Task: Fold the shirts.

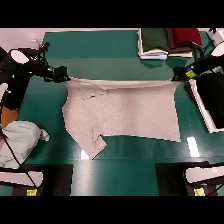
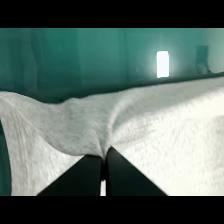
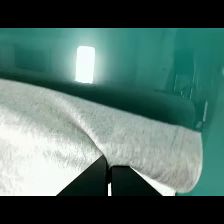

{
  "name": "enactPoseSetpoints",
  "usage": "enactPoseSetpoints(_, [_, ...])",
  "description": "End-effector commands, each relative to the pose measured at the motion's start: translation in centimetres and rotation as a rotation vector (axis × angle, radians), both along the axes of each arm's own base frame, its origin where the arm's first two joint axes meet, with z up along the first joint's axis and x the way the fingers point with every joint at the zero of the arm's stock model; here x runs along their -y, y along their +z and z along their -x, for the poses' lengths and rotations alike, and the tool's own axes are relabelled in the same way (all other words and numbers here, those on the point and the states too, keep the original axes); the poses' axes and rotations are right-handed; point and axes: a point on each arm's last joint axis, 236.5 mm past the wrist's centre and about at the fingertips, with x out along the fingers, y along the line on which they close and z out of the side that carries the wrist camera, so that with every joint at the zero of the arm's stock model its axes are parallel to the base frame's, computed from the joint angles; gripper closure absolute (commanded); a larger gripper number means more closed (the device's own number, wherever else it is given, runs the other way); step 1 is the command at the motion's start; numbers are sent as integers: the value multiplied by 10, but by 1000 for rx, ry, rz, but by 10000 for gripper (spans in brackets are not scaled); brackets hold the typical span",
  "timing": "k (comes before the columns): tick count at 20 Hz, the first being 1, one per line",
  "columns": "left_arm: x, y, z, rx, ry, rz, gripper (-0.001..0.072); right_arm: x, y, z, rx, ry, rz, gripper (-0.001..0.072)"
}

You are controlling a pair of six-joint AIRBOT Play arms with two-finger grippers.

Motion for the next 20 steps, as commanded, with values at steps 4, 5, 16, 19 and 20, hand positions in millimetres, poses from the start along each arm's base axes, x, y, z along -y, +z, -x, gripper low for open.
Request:
enactPoseSetpoints(4, [-18,-35,25,-120,-64,-26,685,-3,-23,14,-67,59,23,698])
enactPoseSetpoints(5, [-16,-44,30,-142,-63,-23,685,-3,-35,20,-85,52,19,699])
enactPoseSetpoints(16, [-31,-59,101,-310,-65,-70,210,-25,-14,45,-76,24,-119,300])
enactPoseSetpoints(19, [-35,-67,168,-367,-35,-135,210,-29,15,74,1,20,-105,300])
enactPoseSetpoints(20, [-28,-76,193,-390,-41,-130,210,-31,21,81,31,13,-108,301])
